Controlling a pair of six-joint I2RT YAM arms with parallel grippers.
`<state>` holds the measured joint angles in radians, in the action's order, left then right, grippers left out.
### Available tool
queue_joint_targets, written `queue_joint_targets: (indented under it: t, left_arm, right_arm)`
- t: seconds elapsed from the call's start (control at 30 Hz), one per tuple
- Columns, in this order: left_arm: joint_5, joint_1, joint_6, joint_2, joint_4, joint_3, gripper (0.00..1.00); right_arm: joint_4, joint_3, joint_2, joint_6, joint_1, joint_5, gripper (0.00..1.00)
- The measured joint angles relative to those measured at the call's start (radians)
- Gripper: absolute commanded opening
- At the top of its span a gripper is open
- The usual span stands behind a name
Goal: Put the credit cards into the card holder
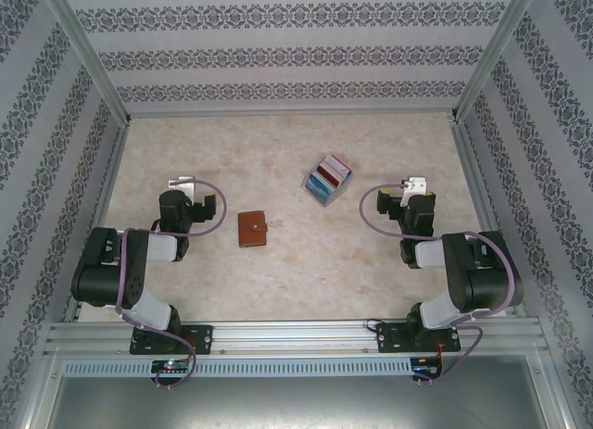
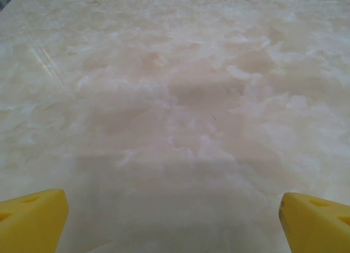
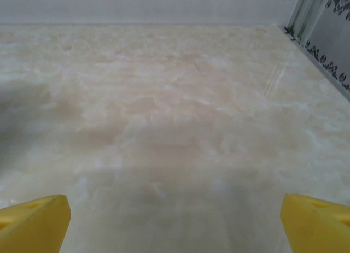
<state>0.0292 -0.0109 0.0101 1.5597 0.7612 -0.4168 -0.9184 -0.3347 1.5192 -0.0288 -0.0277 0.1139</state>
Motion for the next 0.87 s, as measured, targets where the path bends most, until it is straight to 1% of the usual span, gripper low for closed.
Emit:
queue_joint_targets:
  t: [0.13, 0.87]
  left_arm:
    - [-0.001, 0.000, -0.003, 0.000, 0.018, 0.000, 0.99]
    - [-0.003, 0.000, -0.003, 0.000, 0.033, 0.000, 0.99]
  right_arm:
    - [0.003, -0.027, 0.000, -0.001, -0.001, 0.000, 0.98]
    - [0.013, -0.027, 0.000, 0.006, -0.016, 0.011, 0.98]
